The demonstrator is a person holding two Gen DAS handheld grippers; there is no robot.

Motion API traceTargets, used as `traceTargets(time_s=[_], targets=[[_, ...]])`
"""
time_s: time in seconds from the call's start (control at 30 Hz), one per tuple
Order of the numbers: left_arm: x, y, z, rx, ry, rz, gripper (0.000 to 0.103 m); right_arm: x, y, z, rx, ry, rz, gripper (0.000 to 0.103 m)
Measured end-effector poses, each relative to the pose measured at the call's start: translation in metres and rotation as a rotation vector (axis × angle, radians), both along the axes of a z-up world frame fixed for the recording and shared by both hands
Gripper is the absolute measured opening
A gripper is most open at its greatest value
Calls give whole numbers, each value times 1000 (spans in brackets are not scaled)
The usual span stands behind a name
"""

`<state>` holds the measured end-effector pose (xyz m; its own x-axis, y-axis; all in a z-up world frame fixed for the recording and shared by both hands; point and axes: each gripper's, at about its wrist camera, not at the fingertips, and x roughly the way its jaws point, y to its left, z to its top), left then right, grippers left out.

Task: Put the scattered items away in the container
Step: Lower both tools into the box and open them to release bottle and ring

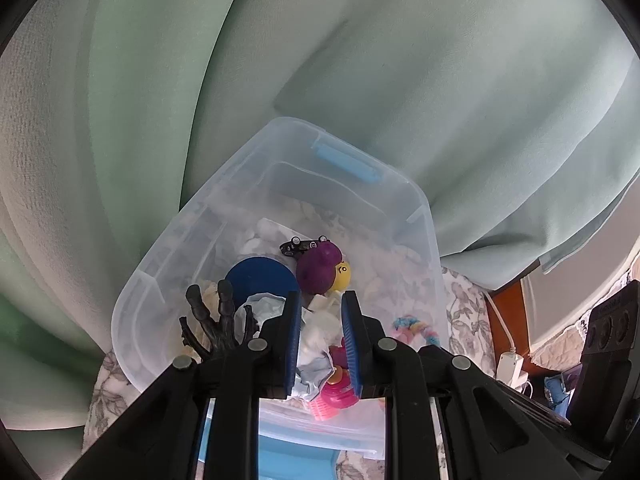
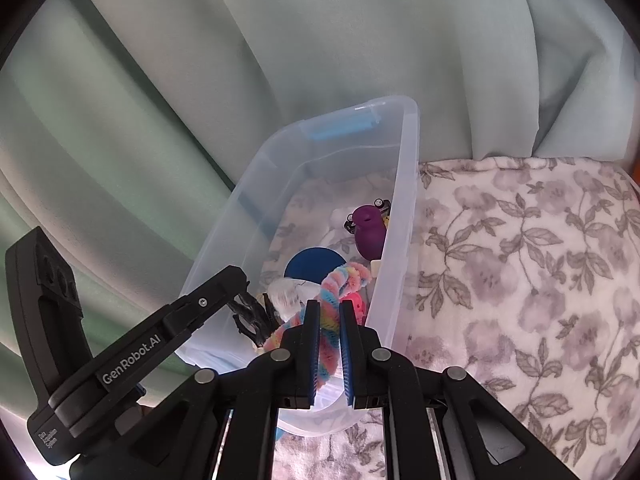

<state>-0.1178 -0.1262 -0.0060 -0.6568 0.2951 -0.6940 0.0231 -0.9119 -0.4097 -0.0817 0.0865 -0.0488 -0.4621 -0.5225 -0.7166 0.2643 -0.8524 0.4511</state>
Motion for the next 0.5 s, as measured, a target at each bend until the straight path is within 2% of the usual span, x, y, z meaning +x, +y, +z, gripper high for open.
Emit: traceTargets(time_s=[0.1, 0.2, 0.33, 0.47, 0.5], targets=[[0, -1, 1, 0, -3, 6, 20, 0, -1, 0, -2, -8, 8, 14], [1, -1, 3, -3, -1, 7, 21, 2, 0, 0, -15, -6, 14, 26], [3, 0, 4, -12, 2, 10, 27, 6, 1, 3, -26, 3, 17, 30], [5, 1, 6, -18, 1, 12, 30, 10, 11, 13, -58, 33, 7, 40], [5, 1, 7, -19, 0, 13, 34, 12, 15, 16, -65, 43, 3, 40]])
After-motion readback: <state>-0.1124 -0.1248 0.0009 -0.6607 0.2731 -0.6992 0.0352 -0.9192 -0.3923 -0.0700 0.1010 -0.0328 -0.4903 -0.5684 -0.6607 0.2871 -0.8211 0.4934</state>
